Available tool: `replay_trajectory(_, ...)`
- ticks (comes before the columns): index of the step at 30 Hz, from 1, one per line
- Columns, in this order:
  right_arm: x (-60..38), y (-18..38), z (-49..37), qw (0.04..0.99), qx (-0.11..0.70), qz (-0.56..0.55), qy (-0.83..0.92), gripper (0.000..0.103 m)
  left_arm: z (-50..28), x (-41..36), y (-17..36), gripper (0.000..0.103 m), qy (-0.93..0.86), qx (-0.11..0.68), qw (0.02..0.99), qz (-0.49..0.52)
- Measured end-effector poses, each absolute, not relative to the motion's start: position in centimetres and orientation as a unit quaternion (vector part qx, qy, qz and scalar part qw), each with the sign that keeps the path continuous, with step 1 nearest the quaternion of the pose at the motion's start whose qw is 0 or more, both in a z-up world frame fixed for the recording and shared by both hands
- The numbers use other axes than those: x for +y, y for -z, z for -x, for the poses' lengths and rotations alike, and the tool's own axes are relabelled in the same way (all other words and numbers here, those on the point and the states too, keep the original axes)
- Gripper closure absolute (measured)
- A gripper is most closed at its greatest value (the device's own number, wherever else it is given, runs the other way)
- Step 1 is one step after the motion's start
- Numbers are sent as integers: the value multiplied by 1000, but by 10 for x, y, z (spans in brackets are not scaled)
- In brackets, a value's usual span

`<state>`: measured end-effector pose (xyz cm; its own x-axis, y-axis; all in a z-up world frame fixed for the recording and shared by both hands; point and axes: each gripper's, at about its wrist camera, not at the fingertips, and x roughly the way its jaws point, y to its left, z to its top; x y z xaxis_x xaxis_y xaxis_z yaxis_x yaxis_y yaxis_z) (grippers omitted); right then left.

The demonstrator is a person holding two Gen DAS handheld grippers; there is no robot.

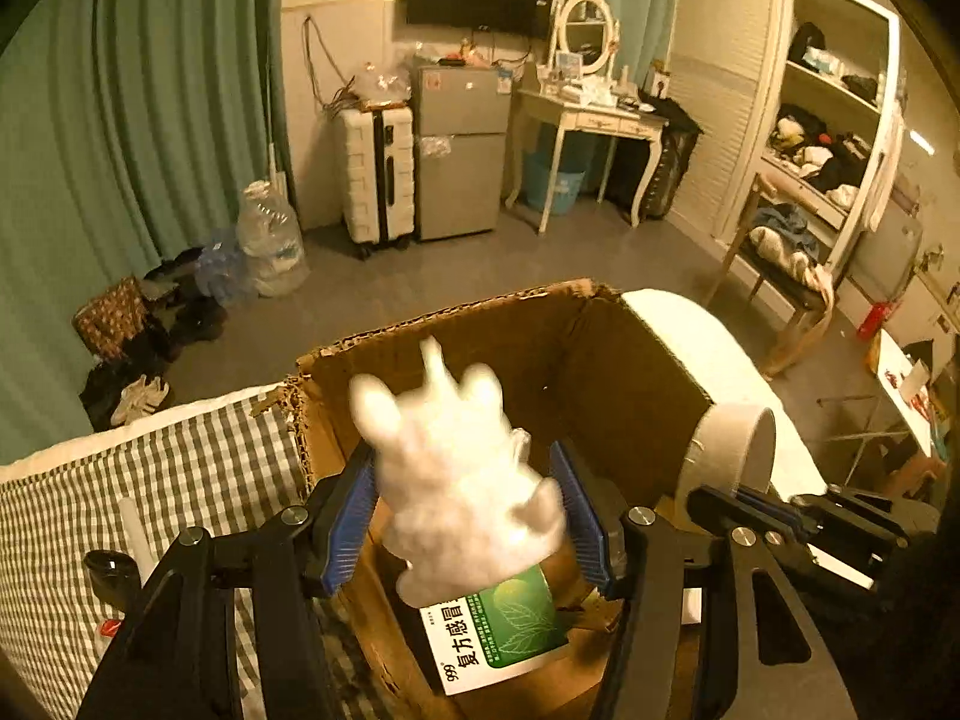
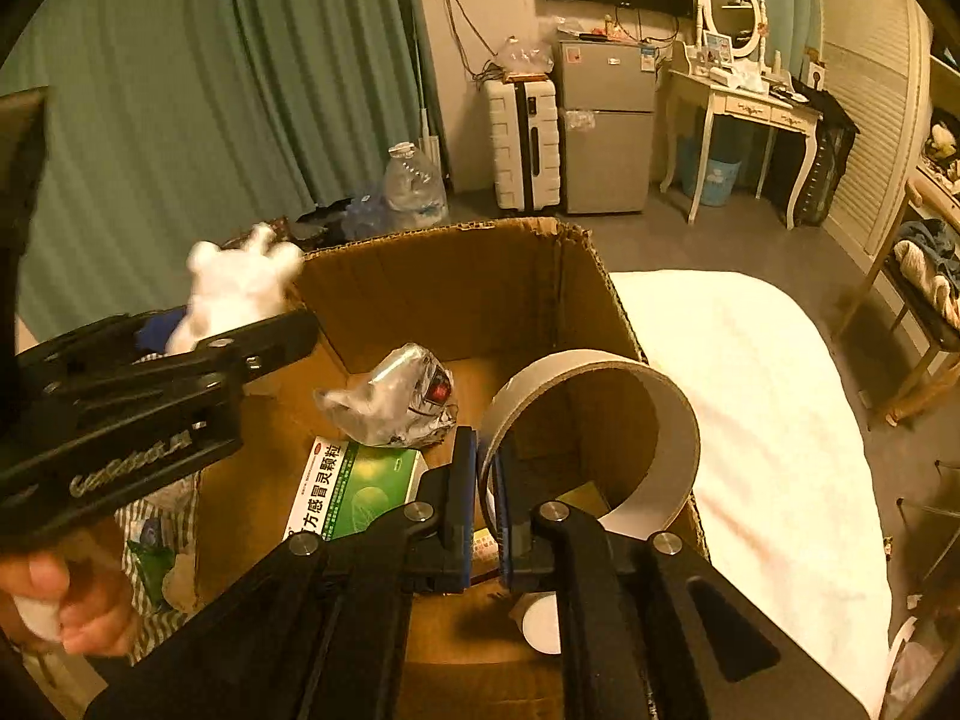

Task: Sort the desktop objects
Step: 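Open the left tool to drop the plush toy while the right tool drops the tape roll, then move both tools back over the bed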

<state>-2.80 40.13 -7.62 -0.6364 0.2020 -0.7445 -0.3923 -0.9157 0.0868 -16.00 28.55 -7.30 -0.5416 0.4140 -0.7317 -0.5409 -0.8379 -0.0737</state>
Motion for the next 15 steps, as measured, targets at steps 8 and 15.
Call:
replay_trajectory(8, 397, 65, 21, 172, 116, 384, -900, 78, 152, 279, 53, 25, -882, 80, 275, 375)
replay_trajectory(15, 385, 44, 15, 174, 110, 364, -908, 72, 143, 258, 24, 22, -896, 70, 261, 354)
